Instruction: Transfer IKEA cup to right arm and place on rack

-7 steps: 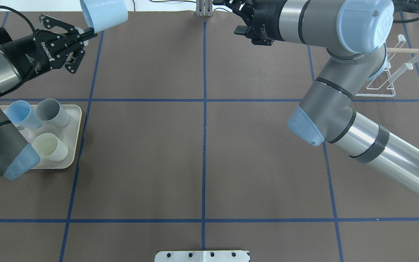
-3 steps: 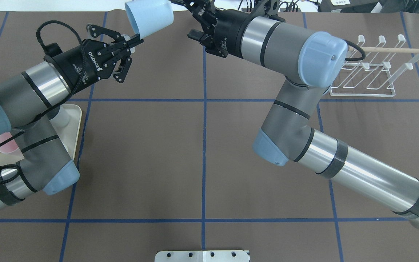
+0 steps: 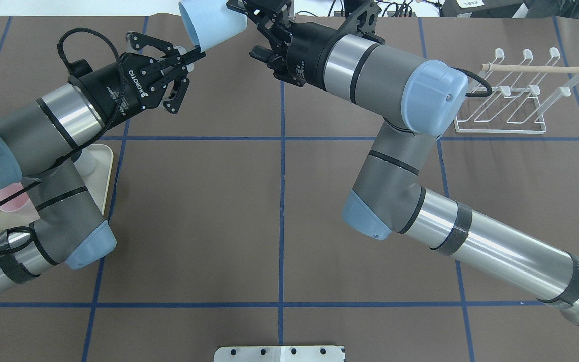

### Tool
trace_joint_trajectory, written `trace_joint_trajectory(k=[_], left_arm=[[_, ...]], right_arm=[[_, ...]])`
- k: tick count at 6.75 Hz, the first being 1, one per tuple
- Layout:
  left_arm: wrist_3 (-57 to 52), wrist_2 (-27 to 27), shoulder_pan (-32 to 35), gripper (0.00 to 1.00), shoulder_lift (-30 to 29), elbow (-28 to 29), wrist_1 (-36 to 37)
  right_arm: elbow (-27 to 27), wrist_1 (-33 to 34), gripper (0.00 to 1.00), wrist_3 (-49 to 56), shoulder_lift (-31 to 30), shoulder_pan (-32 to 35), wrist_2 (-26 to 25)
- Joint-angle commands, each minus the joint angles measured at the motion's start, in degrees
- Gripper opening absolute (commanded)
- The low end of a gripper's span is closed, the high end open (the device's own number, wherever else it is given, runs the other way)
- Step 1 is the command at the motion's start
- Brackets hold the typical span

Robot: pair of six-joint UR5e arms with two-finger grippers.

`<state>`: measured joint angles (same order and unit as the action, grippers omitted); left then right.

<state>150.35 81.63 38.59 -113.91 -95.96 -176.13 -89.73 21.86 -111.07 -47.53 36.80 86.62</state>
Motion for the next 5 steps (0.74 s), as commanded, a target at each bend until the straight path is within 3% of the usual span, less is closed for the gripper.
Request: trace_joint_trajectory(k=[1,5], left_arm=[[1.08,-0.15,-0.18,0.00,-1.13,-0.02,0.00],[1.00,-0.24,-1.67,0.00,-1.49,-0.10,0.09]], right_arm=[[0.34,0.03,1.00,0.15,-0.02,0.02,-0.22],[0.34,-0.06,1.00,0.06,0.15,0.11,-1.10]])
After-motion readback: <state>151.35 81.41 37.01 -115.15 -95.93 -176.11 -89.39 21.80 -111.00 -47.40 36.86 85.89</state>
